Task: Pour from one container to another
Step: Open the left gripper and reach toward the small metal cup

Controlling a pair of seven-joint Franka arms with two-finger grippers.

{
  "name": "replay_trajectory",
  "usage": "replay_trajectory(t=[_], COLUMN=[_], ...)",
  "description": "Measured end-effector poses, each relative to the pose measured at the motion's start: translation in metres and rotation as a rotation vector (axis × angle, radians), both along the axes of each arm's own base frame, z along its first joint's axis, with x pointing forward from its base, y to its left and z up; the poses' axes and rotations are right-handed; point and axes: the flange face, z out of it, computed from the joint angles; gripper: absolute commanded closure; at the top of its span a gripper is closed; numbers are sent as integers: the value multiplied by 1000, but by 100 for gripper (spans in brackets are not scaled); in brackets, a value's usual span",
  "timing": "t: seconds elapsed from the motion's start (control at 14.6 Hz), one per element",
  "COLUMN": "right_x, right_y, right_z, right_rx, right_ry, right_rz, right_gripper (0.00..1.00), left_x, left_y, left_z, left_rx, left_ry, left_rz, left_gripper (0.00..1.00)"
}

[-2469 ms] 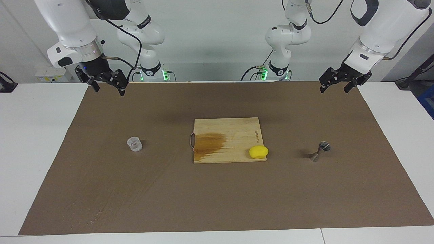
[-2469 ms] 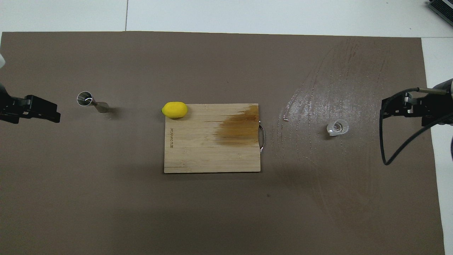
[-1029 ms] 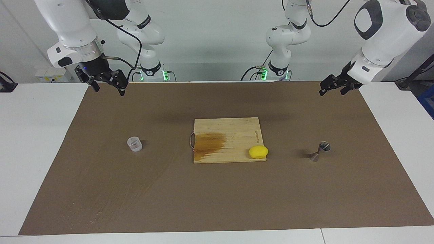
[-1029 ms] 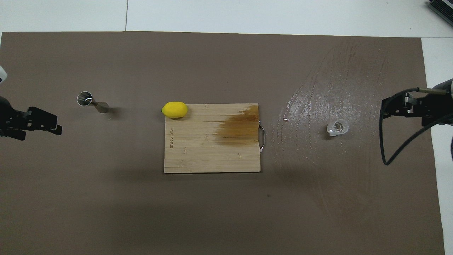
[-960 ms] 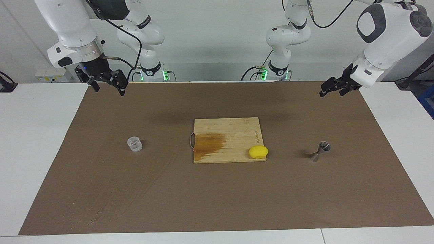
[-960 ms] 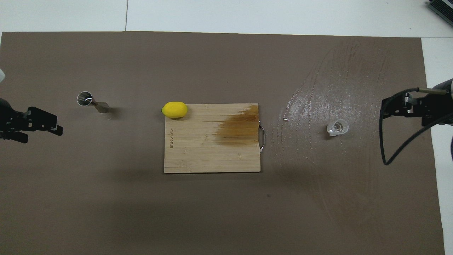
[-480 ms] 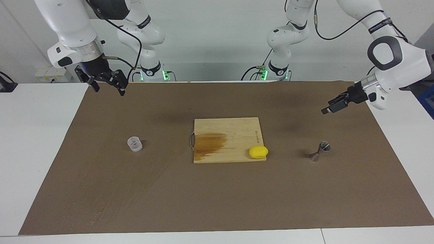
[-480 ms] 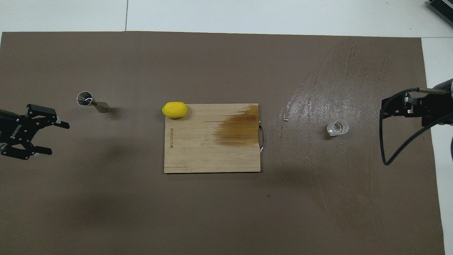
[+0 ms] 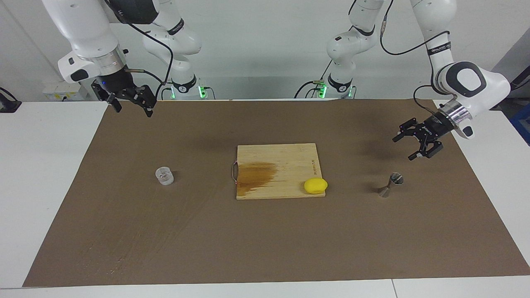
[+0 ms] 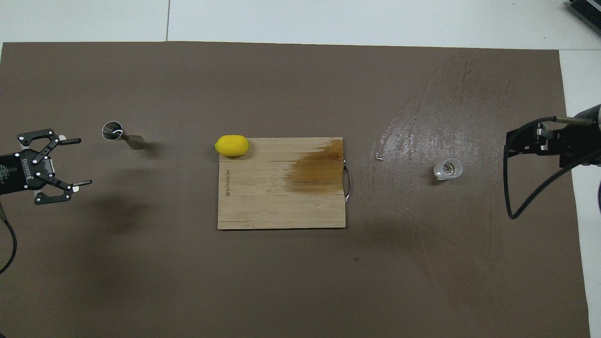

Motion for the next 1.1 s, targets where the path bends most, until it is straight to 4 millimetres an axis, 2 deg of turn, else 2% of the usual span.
replay_trajectory(t=[0.21, 0.41, 0.55, 0.96, 1.1], right_x=[0, 0, 0, 0, 0], right_y=[0, 0, 0, 0, 0], right_z=[0, 0, 0, 0, 0], right_rx=[0, 0, 0, 0, 0], right_ry=[0, 0, 0, 0, 0], right_rz=[0, 0, 0, 0, 0], right_gripper=[0, 0, 0, 0, 0], left_x=[-7, -15, -14, -2, -1], left_y=[2, -3, -7, -38, -42], left_z=[-22, -48, -60, -73, -75], left_rx=[-136, -239, -277, -322, -320], left_ry=[71, 111, 124, 134, 137], left_rz=[234, 362, 422, 533, 541], left_gripper=[0, 0, 0, 0, 5])
